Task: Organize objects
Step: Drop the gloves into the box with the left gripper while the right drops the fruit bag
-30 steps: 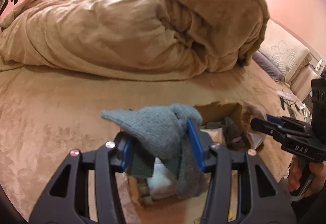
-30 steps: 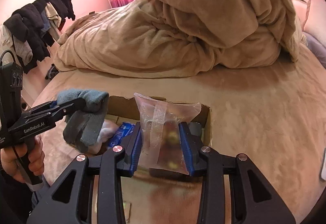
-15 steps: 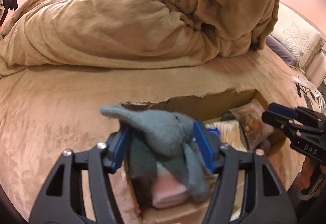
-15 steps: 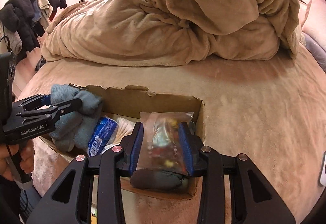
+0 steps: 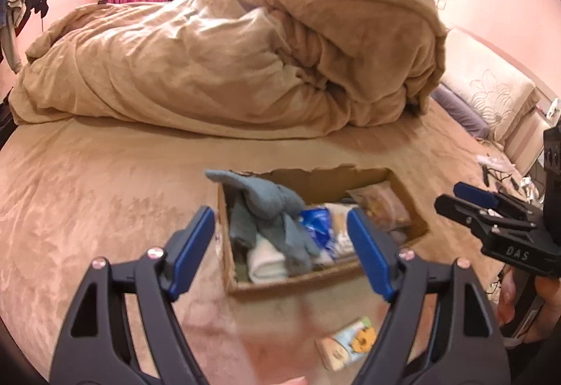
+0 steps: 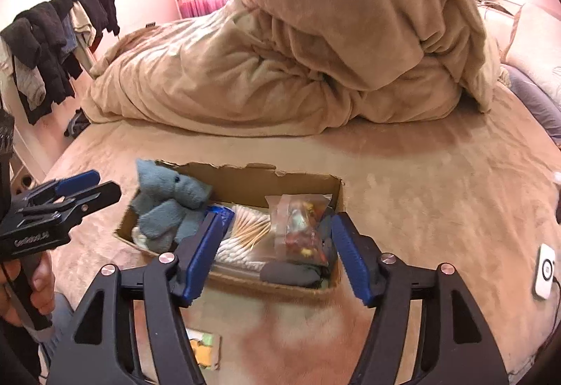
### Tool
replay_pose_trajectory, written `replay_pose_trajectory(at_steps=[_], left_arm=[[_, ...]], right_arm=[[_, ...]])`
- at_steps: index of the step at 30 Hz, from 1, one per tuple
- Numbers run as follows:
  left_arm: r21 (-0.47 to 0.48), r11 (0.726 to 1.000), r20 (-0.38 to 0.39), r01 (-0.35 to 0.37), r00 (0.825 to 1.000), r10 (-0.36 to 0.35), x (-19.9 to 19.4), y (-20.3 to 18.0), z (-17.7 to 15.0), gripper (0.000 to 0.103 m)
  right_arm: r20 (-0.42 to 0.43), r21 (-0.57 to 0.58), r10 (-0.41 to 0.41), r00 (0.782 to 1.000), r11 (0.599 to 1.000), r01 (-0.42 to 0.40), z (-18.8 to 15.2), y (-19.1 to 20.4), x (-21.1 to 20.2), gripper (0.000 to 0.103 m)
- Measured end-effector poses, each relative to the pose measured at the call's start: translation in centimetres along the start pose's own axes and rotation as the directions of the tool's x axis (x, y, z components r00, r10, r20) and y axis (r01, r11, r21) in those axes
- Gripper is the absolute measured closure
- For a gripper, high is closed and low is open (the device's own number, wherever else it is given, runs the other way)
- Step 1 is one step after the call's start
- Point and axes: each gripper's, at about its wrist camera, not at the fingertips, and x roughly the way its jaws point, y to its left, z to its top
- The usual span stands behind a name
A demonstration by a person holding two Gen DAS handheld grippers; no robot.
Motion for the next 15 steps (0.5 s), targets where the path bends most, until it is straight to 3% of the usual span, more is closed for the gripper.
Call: replay_pose_trajectory(at_steps=[8,15], left_arm=[[-0.049,0.998,0.034,0.050,0.998,-0.048,-5.6,-0.2,-1.6,0.024],[-0.032,0.999,0.072,0.027,0.997,-0.024,-9.3,-1.1,-3.7,0.024]], right_arm=[[0.034,0.001,-0.007,0.999,1.000,0.007,-1.0,1.2,-4.8,0.033],[0.045,-0.012,-0.018,0.999,1.000,0.018,-2.6,2.2,-8.1,0.033]])
